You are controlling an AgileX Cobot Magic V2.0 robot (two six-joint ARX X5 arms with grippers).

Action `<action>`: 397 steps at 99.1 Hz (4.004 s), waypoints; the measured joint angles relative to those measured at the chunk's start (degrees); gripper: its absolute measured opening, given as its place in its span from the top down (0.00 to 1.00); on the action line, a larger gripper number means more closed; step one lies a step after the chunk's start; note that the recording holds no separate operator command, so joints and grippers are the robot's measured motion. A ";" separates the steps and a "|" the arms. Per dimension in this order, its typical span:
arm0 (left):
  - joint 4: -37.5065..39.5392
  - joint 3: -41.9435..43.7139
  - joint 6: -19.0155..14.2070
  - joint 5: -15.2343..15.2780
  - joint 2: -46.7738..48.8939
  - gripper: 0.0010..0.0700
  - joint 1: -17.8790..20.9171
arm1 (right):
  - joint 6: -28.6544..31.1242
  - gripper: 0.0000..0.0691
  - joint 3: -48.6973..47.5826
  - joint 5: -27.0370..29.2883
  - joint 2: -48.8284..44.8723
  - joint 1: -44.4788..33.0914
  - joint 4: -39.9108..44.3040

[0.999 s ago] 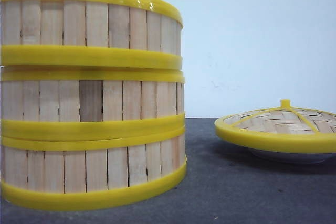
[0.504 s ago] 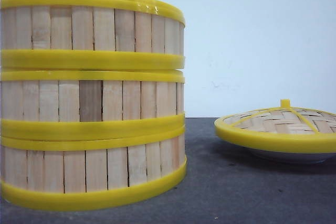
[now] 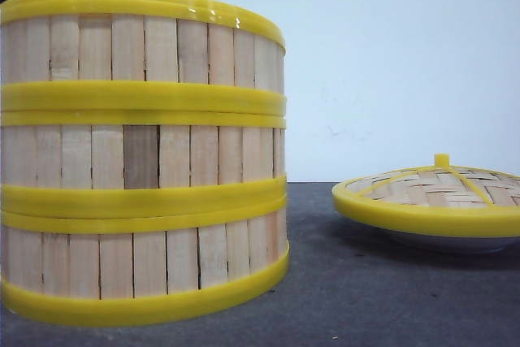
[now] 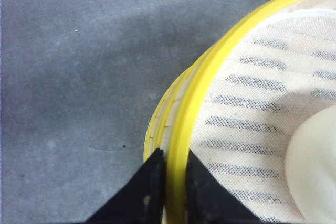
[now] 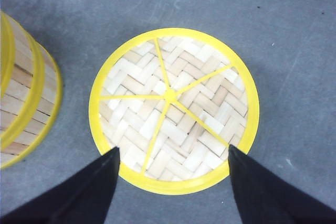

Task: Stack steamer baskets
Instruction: 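Lower the basket onto the stack and open the left gripper, then move the right gripper above the yellow knob of the bamboo lid, then lower the right gripper and pinch the lid's yellow knob, then lift the lid off the white plate and carry it to the stack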

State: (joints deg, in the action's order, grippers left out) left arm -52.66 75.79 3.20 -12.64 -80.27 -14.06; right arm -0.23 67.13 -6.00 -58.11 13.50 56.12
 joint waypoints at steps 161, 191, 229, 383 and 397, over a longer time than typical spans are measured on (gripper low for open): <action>3.91 0.04 -0.87 11.78 14.25 0.67 3.30 | 2.25 0.42 -9.14 -0.42 -4.44 0.02 -13.05; 0.85 0.20 -0.87 13.27 15.58 0.67 8.11 | 3.28 0.42 -9.40 -1.97 -13.77 1.79 -18.36; 0.39 0.20 -0.87 13.25 15.54 0.67 9.18 | 3.48 0.42 -9.40 -1.66 -22.71 2.23 -22.75; 0.48 0.20 -0.87 13.27 15.54 0.67 9.18 | 3.21 0.92 -1.33 -0.48 -26.36 2.21 -16.59; 0.46 0.20 -0.87 13.27 15.54 0.67 9.18 | 2.67 0.92 7.34 -0.81 -26.36 2.23 -10.27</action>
State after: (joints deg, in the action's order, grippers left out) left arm -52.21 75.99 2.33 0.62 -64.73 -4.89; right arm 2.44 74.48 -6.81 -84.47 15.73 45.84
